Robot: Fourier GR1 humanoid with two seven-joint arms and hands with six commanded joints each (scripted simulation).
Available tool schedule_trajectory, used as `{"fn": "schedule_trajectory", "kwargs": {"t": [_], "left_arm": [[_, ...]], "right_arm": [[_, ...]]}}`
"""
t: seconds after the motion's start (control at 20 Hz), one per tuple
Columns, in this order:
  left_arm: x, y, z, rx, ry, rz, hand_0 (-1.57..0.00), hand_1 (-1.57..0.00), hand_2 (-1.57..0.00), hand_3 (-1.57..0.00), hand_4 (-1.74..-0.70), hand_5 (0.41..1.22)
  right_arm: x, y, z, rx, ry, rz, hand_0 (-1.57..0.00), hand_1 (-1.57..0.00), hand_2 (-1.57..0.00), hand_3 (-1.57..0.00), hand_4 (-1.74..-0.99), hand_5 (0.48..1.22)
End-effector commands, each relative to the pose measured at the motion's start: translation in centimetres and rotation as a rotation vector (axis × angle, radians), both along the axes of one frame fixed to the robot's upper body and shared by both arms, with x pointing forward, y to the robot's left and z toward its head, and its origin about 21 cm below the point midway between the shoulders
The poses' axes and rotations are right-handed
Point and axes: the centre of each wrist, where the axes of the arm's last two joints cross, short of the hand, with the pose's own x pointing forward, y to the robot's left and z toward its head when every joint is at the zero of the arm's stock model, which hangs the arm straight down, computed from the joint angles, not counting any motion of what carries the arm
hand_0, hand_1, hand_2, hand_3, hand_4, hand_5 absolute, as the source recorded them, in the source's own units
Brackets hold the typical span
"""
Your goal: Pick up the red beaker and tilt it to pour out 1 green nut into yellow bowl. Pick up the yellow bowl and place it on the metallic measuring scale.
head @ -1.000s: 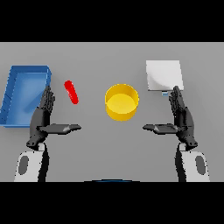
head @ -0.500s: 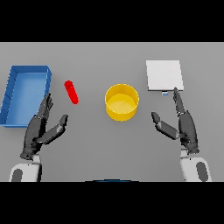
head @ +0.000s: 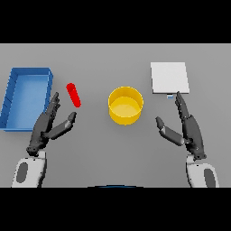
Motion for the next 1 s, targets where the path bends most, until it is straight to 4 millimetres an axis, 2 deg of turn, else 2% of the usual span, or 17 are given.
{"fn": "schedule_trajectory", "kwargs": {"t": [0.0, 0.1, 0.35, 0.45, 0.7, 0.95], "left_arm": [[0.7, 0.1, -0.5, -0.001, 0.000, -0.003, 0.00, 0.00, 0.00, 0.00, -1.17, 0.648], [2.3, 0.4, -1.0, 0.010, 0.005, -0.003, 0.00, 0.00, 0.00, 0.00, -1.18, 0.648], [5.9, -0.5, -1.9, 0.032, -0.001, -0.037, 0.00, 0.00, 0.00, 0.00, -1.18, 0.637], [6.7, -0.9, -1.8, 0.024, -0.020, -0.054, 0.00, 0.00, 0.00, 0.00, -1.20, 0.646], [8.9, -1.8, -1.7, 0.074, -0.011, -0.051, 0.00, 0.00, 0.00, 0.00, -1.20, 0.663], [10.3, -2.4, -2.2, 0.073, -0.007, -0.031, 0.00, 0.00, 0.00, 0.00, -1.22, 0.678]], "right_arm": [[0.1, 0.0, 0.1, 0.007, 0.001, 0.001, 0.00, 0.00, 0.00, 0.00, -1.209, 0.627], [0.4, -0.1, 0.4, 0.009, -0.008, 0.001, 0.00, 0.00, 0.00, 0.00, -1.219, 0.626], [0.3, -0.6, 0.3, 0.007, -0.013, 0.006, 0.00, 0.00, 0.00, 0.00, -1.227, 0.625], [0.3, -0.1, 0.2, -0.003, -0.009, 0.003, 0.00, 0.00, 0.00, 0.00, -1.218, 0.626], [0.0, -0.3, 0.4, 0.019, -0.013, 0.011, 0.00, 0.00, 0.00, 0.00, -1.231, 0.633], [0.1, -0.2, 0.4, 0.015, -0.001, -0.004, 0.00, 0.00, 0.00, 0.00, -1.241, 0.641]]}}
